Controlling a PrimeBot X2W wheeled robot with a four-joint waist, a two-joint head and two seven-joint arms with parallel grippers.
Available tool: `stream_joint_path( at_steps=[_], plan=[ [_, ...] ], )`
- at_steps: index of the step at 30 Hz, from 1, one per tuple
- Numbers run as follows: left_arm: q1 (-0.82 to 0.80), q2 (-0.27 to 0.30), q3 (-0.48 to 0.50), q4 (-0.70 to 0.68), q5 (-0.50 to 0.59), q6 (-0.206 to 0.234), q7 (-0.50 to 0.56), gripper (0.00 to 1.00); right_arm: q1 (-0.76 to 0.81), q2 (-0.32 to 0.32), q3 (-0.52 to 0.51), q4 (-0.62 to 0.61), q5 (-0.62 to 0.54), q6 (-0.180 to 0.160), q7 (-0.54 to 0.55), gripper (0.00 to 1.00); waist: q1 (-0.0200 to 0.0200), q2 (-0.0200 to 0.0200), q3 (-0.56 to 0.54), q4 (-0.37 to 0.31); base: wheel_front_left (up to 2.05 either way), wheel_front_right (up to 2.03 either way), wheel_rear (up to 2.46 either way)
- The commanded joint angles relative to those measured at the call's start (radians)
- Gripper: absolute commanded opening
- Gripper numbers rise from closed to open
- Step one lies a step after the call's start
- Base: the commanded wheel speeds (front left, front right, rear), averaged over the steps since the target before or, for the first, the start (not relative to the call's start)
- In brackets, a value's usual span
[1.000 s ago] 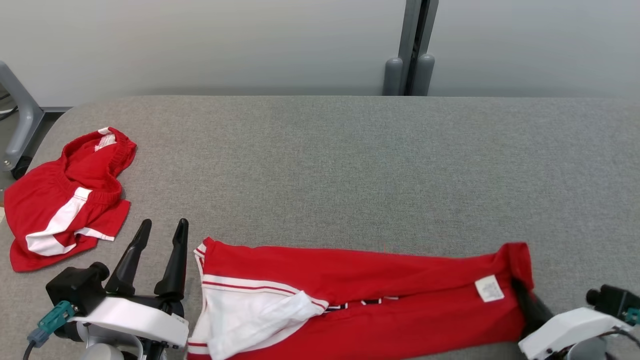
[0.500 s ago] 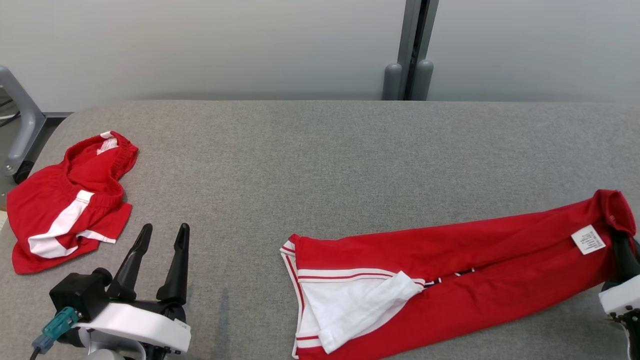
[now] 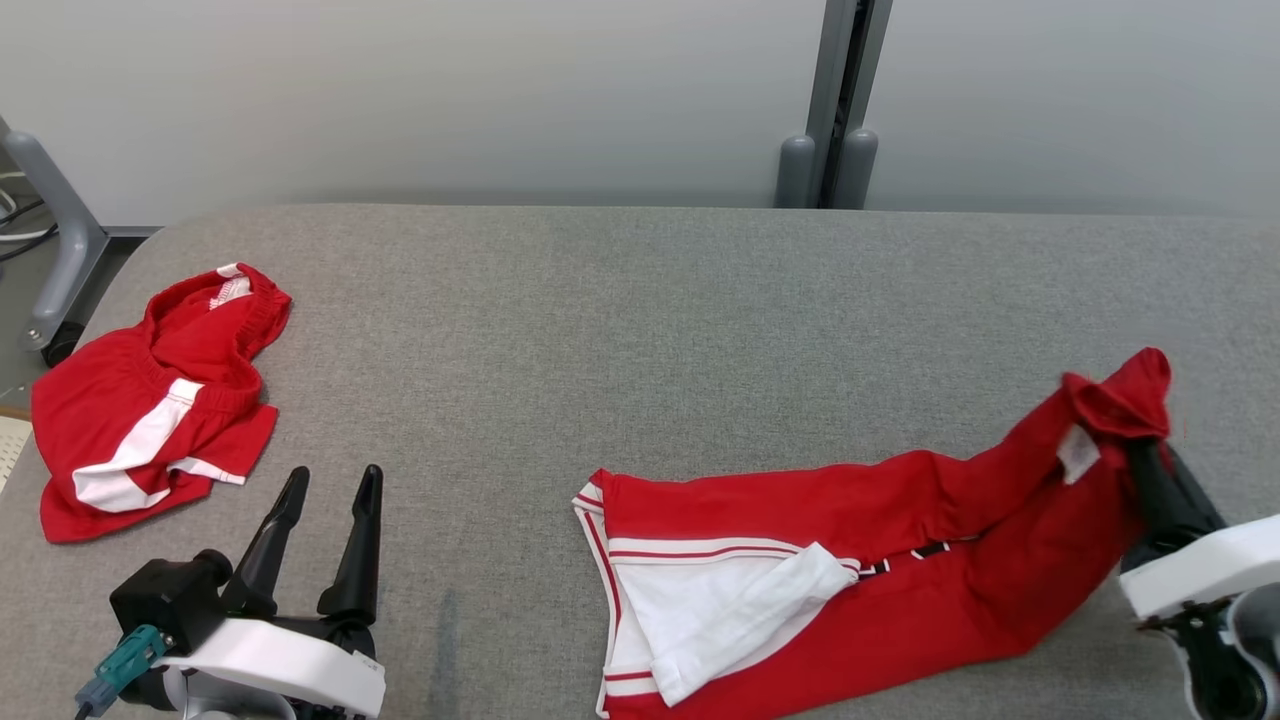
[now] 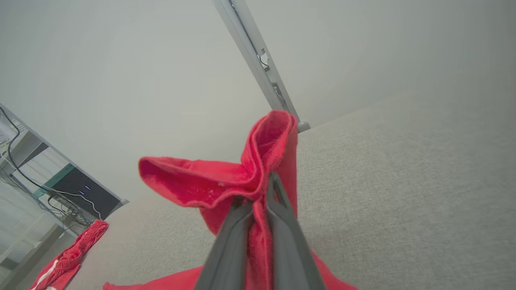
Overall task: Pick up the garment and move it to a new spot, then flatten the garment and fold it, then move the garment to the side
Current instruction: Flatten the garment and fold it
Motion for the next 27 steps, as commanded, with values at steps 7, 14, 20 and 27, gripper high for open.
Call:
stream_joint_path(
  at_steps=[7,14,20,27],
  plan=[
    [-0.001,0.004,-0.006,0.015,-0.008,0.000,0.003,1.00,0.063,0.096,0.039,-0.185,0.050,0.001,0.111,0.00,0.0000,0.0000,-0.012,0.026,0.00,0.00,0.00],
    [-0.006,0.000,-0.014,0.023,-0.009,-0.003,0.007,1.00,0.069,0.205,0.106,-0.245,0.051,0.001,0.199,0.00,0.0000,0.0000,-0.015,0.071,0.00,0.00,0.00],
    [-0.013,-0.006,-0.019,0.034,-0.013,-0.006,0.008,1.00,0.050,0.257,0.153,-0.177,0.012,0.001,0.225,0.00,0.0000,0.0000,-0.018,0.110,0.00,0.00,0.00],
    [-0.014,-0.009,-0.020,0.048,-0.016,-0.008,0.007,1.00,0.020,0.283,0.221,-0.076,0.013,0.001,0.204,0.00,0.0000,0.0000,-0.023,0.160,0.00,0.00,0.00]
  ],
)
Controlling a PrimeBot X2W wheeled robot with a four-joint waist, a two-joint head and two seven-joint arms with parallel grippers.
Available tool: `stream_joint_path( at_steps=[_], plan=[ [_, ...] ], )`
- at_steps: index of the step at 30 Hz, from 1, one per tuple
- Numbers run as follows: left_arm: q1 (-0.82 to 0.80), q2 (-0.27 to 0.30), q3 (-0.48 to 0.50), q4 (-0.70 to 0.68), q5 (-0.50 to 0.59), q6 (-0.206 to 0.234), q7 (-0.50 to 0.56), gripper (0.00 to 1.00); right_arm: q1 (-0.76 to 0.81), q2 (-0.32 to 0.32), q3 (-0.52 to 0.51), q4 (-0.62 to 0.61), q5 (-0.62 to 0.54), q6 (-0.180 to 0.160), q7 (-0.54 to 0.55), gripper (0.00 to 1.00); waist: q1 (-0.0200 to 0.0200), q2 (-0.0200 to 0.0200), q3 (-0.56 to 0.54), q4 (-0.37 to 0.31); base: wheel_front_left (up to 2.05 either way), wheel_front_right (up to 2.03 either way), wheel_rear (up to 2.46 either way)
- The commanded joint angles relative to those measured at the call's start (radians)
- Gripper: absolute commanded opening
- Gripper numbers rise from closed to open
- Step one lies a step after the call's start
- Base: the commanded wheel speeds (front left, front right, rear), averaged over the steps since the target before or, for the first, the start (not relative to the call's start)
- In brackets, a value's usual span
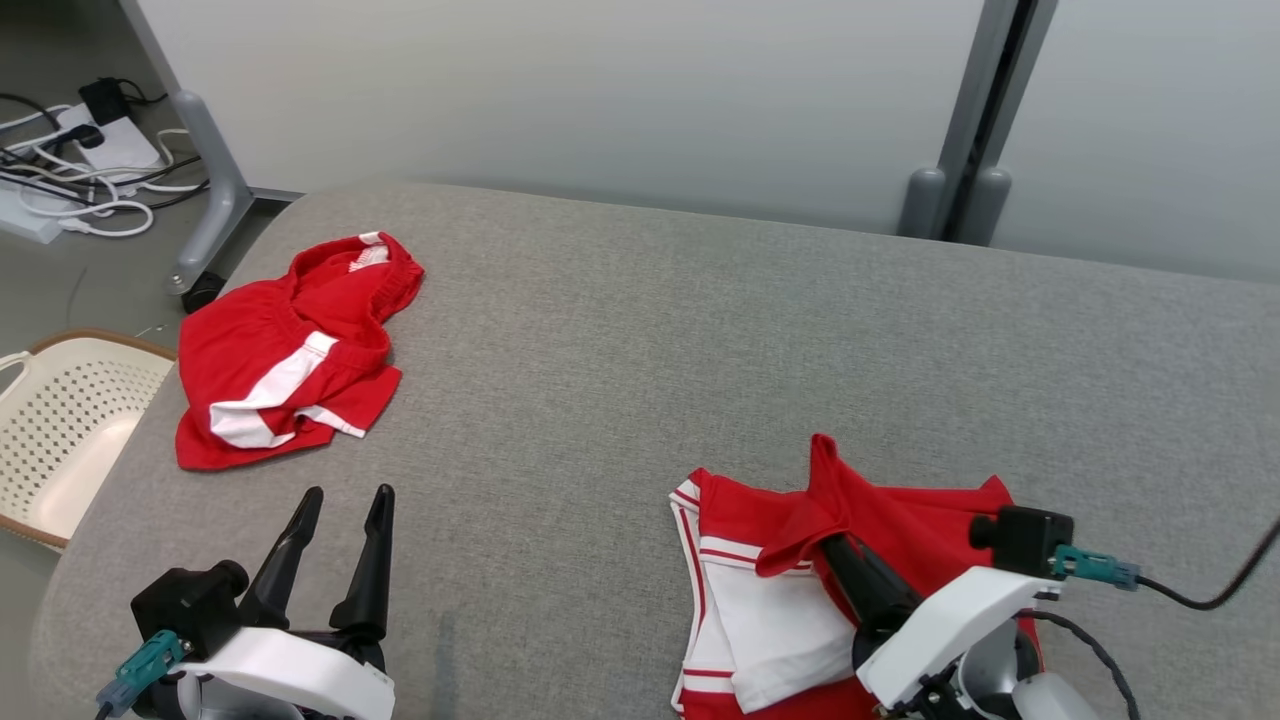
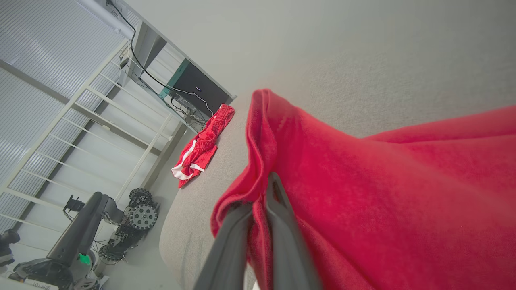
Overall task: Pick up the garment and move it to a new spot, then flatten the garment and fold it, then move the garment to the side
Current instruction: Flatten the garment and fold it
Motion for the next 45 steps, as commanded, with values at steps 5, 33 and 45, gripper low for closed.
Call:
stream_joint_path(
  at_steps=[5,33,45],
  plan=[
    [-0.010,0.001,0.002,0.012,-0.007,-0.006,-0.002,1.00,-0.031,0.000,0.072,0.058,0.050,0.001,-0.023,0.00,0.0000,0.0000,-0.005,0.027,0.00,0.00,0.00],
    [-0.004,0.004,0.008,0.030,-0.005,-0.012,-0.006,1.00,-0.113,-0.074,0.115,0.019,0.108,0.001,-0.117,1.00,0.0000,0.0000,-0.016,-0.013,0.00,0.00,0.00],
    [0.015,-0.001,0.015,0.017,0.007,-0.008,-0.008,1.00,-0.015,-0.153,-0.130,-0.077,-0.087,0.001,-0.113,1.00,0.0000,0.0000,-0.025,-0.026,0.00,0.00,0.00]
  ],
)
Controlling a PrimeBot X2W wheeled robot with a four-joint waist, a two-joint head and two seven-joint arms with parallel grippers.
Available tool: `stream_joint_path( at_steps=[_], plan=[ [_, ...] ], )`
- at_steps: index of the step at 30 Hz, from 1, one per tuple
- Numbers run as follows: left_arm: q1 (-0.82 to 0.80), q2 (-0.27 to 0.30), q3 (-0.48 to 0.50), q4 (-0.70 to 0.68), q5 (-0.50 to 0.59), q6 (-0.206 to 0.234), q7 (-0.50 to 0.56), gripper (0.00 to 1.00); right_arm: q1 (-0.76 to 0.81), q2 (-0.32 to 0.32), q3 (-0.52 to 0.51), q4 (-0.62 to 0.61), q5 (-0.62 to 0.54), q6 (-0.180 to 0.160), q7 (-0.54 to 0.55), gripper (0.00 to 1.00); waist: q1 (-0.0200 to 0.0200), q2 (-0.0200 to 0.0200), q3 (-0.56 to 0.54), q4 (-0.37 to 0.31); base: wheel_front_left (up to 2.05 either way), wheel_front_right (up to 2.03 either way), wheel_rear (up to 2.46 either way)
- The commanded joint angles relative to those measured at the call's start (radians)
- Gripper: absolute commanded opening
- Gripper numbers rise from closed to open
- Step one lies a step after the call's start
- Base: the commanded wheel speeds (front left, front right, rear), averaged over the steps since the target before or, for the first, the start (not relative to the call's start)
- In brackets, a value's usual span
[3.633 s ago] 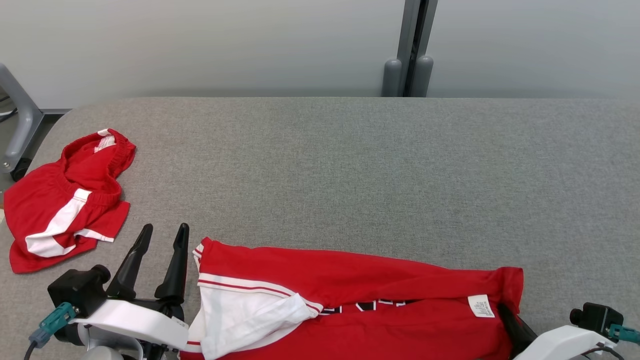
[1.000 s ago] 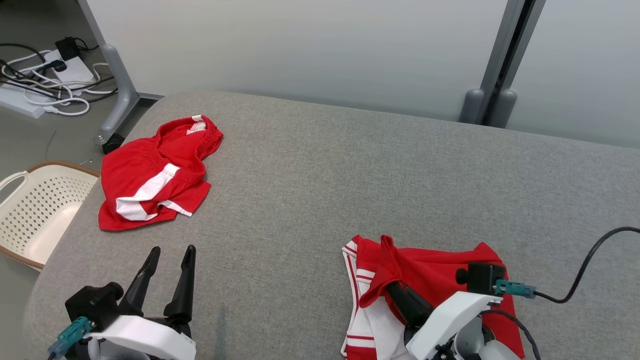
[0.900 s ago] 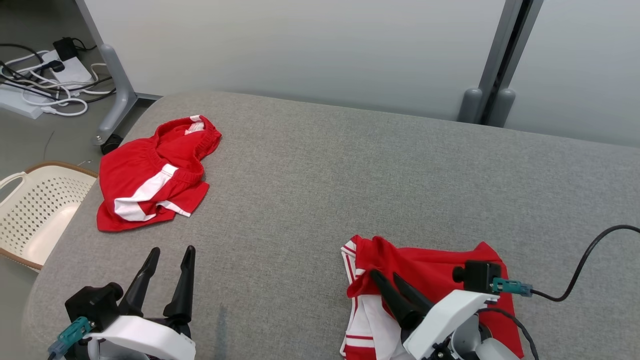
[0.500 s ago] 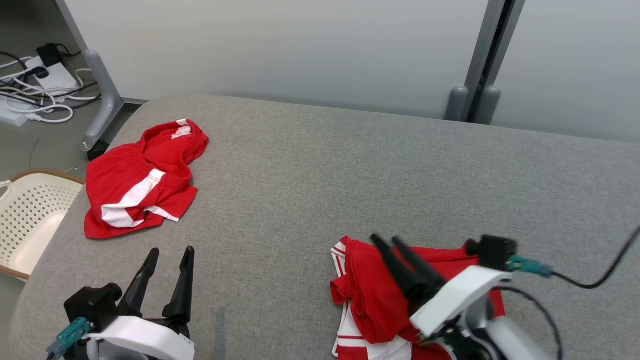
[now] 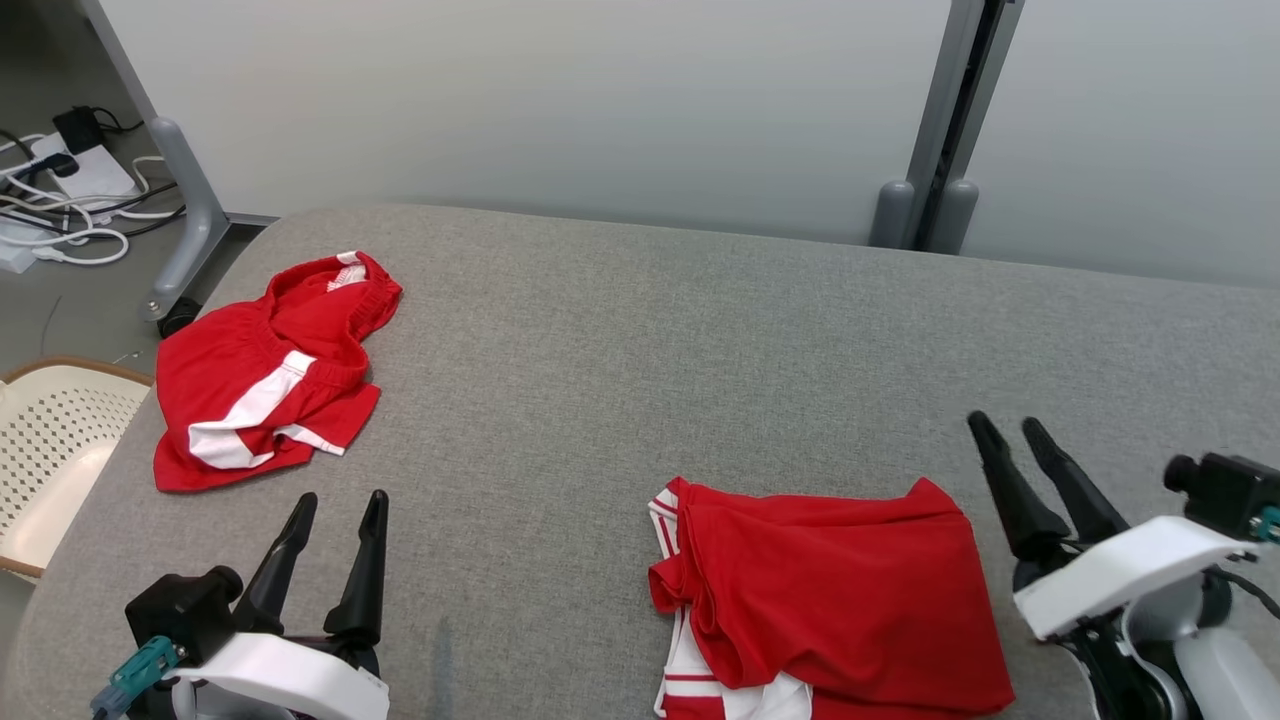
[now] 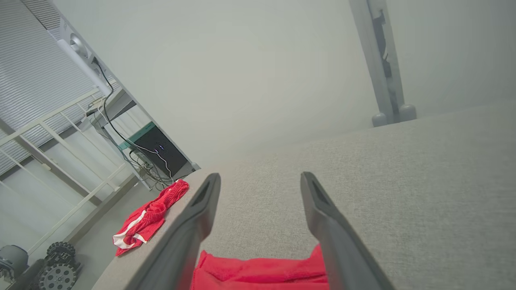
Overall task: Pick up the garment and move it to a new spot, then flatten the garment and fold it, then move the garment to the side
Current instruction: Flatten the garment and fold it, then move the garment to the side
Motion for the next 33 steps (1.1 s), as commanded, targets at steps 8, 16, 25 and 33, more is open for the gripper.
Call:
stream_joint_path(
  at_steps=[8,16,25,33],
  plan=[
    [0.003,-0.003,0.010,-0.001,0.010,-0.003,-0.004,1.00,0.071,0.036,-0.137,0.016,-0.066,0.001,0.120,1.00,0.0000,-0.0001,0.013,-0.008,0.00,0.00,0.00],
    [-0.021,-0.004,0.005,0.013,0.013,-0.011,-0.004,1.00,0.035,0.071,-0.177,0.114,-0.049,0.001,0.336,1.00,0.0000,-0.0001,0.028,-0.011,0.00,0.00,0.00],
    [-0.025,-0.007,0.000,0.029,0.009,-0.015,-0.004,1.00,0.050,0.083,-0.222,0.222,-0.012,0.001,0.524,1.00,0.0000,-0.0001,0.028,0.008,0.00,0.00,0.00],
    [-0.029,-0.008,0.001,0.029,0.007,-0.016,-0.004,1.00,0.030,0.110,-0.236,0.250,0.029,0.001,0.635,1.00,0.0000,-0.0001,0.029,0.008,0.00,0.00,0.00]
  ],
)
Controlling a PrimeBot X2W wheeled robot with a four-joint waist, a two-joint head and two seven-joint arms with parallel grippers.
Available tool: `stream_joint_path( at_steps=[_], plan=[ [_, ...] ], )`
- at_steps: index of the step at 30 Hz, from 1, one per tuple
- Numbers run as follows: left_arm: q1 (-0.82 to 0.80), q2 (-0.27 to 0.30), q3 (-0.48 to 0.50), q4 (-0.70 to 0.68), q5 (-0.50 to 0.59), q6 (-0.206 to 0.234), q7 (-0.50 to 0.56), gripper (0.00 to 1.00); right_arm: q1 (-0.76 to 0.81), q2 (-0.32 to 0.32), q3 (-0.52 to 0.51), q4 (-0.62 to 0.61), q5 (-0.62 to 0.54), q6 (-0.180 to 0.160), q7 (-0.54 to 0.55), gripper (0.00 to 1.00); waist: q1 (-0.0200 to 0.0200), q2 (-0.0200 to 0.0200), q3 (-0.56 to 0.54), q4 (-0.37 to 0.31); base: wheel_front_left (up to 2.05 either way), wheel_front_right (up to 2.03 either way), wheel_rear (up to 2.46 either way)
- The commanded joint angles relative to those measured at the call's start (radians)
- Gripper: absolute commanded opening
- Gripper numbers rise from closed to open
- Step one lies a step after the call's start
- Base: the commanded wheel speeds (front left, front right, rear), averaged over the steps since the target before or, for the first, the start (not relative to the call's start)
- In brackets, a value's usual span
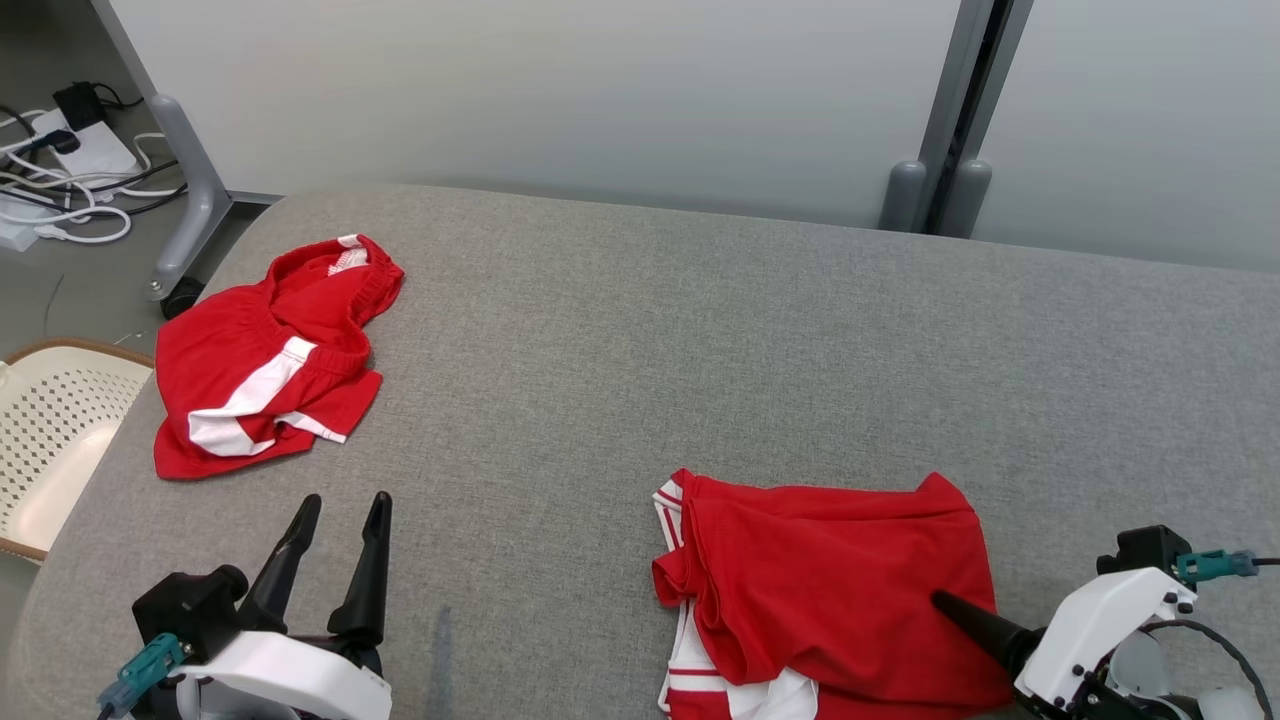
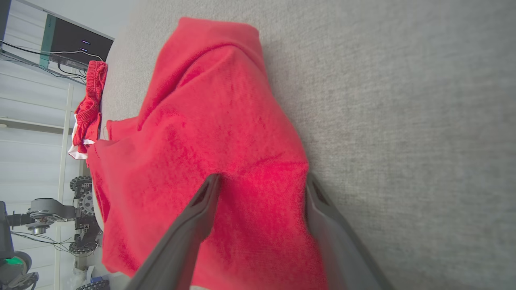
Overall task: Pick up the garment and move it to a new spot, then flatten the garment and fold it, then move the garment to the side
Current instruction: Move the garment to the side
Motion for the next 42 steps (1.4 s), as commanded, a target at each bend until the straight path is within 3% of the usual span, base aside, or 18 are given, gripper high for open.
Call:
stream_joint_path(
  at_steps=[1,9,10,11,12,13,20,29,42],
  plan=[
    [-0.020,0.001,0.000,0.000,-0.002,-0.005,-0.004,1.00,-0.007,0.002,-0.001,0.003,0.006,0.001,0.004,1.00,0.0000,-0.0001,0.001,0.000,0.00,0.00,0.00],
    [-0.020,0.000,-0.004,0.004,-0.002,-0.003,-0.004,1.00,-0.026,-0.001,0.027,-0.013,0.043,0.001,-0.033,1.00,0.0000,-0.0001,0.007,0.007,0.00,0.00,0.00],
    [-0.021,0.000,-0.004,0.004,-0.002,-0.004,-0.004,1.00,-0.028,-0.004,0.033,-0.011,0.047,0.001,-0.030,0.88,0.0000,-0.0001,0.008,0.008,0.00,0.00,0.00],
    [-0.022,0.000,-0.004,0.005,-0.002,-0.004,-0.004,1.00,-0.030,-0.008,0.041,-0.009,0.053,0.001,-0.030,0.47,0.0000,-0.0001,0.009,0.008,0.00,0.00,0.00],
    [-0.024,-0.001,-0.005,0.005,-0.003,-0.005,-0.004,1.00,-0.031,-0.011,0.048,-0.009,0.059,0.001,-0.031,0.30,0.0000,-0.0001,0.010,0.008,0.00,0.00,0.00],
    [-0.025,-0.002,-0.006,0.005,-0.003,-0.006,-0.004,1.00,-0.032,-0.014,0.056,-0.011,0.065,0.001,-0.032,0.00,0.0000,-0.0001,0.010,0.009,0.00,0.00,0.00],
    [-0.028,-0.003,-0.005,0.012,-0.003,-0.009,-0.004,1.00,-0.047,-0.063,0.112,-0.070,0.087,0.001,-0.083,0.00,0.0000,-0.0001,0.012,0.001,0.00,0.00,0.00],
    [-0.048,-0.009,-0.023,-0.004,0.025,-0.021,-0.003,1.00,-0.150,-0.219,0.302,-0.155,0.044,0.001,-0.181,0.00,0.0000,-0.0001,0.024,-0.050,0.00,0.00,0.00],
    [-0.134,-0.040,-0.079,-0.040,0.043,-0.062,0.004,1.00,-0.453,-0.419,0.477,-0.044,0.017,0.001,-0.321,0.00,0.0000,-0.0001,0.150,-0.154,0.00,0.00,0.00]
  ],
)
